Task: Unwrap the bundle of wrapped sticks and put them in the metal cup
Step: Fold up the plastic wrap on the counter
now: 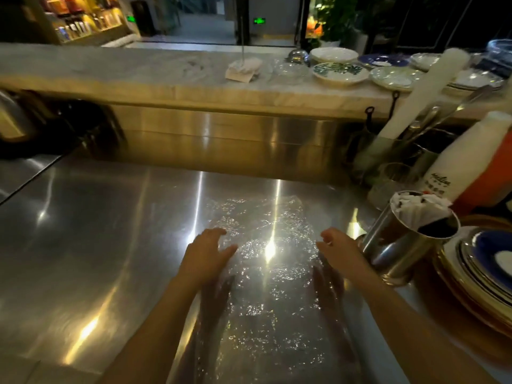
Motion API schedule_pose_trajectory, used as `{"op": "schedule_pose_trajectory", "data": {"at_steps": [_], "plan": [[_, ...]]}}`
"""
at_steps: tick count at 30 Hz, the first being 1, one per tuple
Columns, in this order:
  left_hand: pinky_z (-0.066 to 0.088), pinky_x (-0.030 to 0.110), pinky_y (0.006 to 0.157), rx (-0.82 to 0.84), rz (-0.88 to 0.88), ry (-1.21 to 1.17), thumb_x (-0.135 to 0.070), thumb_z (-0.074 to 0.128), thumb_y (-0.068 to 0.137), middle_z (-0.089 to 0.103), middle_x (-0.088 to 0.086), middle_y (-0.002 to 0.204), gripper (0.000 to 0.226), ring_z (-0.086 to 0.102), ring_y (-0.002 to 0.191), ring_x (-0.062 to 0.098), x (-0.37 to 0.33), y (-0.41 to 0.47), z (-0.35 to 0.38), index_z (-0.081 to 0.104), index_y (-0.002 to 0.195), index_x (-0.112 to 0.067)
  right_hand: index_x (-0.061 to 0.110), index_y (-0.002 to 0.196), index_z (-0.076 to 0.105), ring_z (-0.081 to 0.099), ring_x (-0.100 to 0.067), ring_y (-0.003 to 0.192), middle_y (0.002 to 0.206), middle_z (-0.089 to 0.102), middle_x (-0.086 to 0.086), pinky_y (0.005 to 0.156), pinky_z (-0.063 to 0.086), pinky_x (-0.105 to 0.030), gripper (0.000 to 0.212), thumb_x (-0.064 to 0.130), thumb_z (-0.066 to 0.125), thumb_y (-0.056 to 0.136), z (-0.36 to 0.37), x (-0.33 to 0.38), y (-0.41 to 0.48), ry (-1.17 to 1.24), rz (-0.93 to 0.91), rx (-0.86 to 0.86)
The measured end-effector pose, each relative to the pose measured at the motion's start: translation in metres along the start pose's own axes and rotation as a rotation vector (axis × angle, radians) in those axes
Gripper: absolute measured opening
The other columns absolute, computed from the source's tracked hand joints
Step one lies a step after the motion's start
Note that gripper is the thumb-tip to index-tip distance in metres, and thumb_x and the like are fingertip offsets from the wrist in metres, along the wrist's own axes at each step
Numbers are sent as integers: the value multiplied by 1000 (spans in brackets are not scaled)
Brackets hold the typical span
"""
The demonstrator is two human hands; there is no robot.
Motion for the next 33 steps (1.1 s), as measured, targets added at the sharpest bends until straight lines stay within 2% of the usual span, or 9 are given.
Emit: {"op": "schedule_pose_trajectory", "data": {"at_steps": [6,10,15,18,21,24,26,30,33], "plan": [[39,34,87,-29,-42,148,-33,61,81,56,8,113,35,50,104,24,43,-26,14,55,108,-11,6,99,48,50,-15,65,83,53,-6,53,38,-26,19,14,55,83,22,-23,5,-4,147,53],[43,41,88,-170,-228,-11,-24,66,76,56,16,116,47,52,103,31,55,-36,7,50,115,-5,12,101,46,55,-22,64,86,56,-10,58,48,-31,27,16,62,79,36,-32,2,219,308,117],[41,26,58,-114,-424,-177,-19,74,71,59,8,95,57,57,74,21,68,-40,15,40,113,-4,12,82,56,55,-16,50,72,62,-10,41,42,-21,15,3,66,76,41,-37,-2,251,309,158],[42,24,48,-51,-423,-301,-15,70,77,56,0,66,16,53,55,12,68,-35,19,56,82,-10,3,71,64,54,-14,51,62,61,-4,42,41,-18,8,-3,64,76,40,-28,-3,275,243,179],[44,25,52,-80,-389,-773,-11,68,79,58,1,59,24,55,56,14,65,-32,11,61,57,-18,12,67,66,58,-15,57,60,62,-2,54,42,-23,14,5,65,78,28,-14,-2,444,151,170],[52,32,62,12,-363,-1077,-14,73,73,66,8,79,11,66,73,23,54,-33,1,63,77,-14,18,75,69,66,-15,62,64,70,-1,54,49,-24,4,18,71,71,24,-1,-9,710,111,278],[56,35,59,161,-400,-1143,-5,73,69,70,16,84,26,68,72,30,49,-41,9,61,92,-5,16,85,69,70,-19,70,74,73,-3,56,54,-27,27,23,76,60,31,0,-17,771,120,379],[49,23,39,211,-426,-1065,1,65,78,67,9,59,7,61,48,17,49,-55,22,62,83,-4,2,88,67,68,-23,63,68,71,-12,49,54,-29,15,-1,66,73,42,-9,-31,710,179,446],[43,18,35,163,-402,-975,-5,64,81,62,4,51,2,56,42,13,55,-55,21,63,80,-7,2,85,69,67,-23,58,63,69,-12,44,51,-26,12,-3,63,76,36,-16,-30,712,192,440]]}}
Point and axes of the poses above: each hand's wrist, its own y-axis towards the middle knuckle, its own z-axis out of the palm, x = y × z, the point moved 9 cm from there along y, towards the middle knuckle
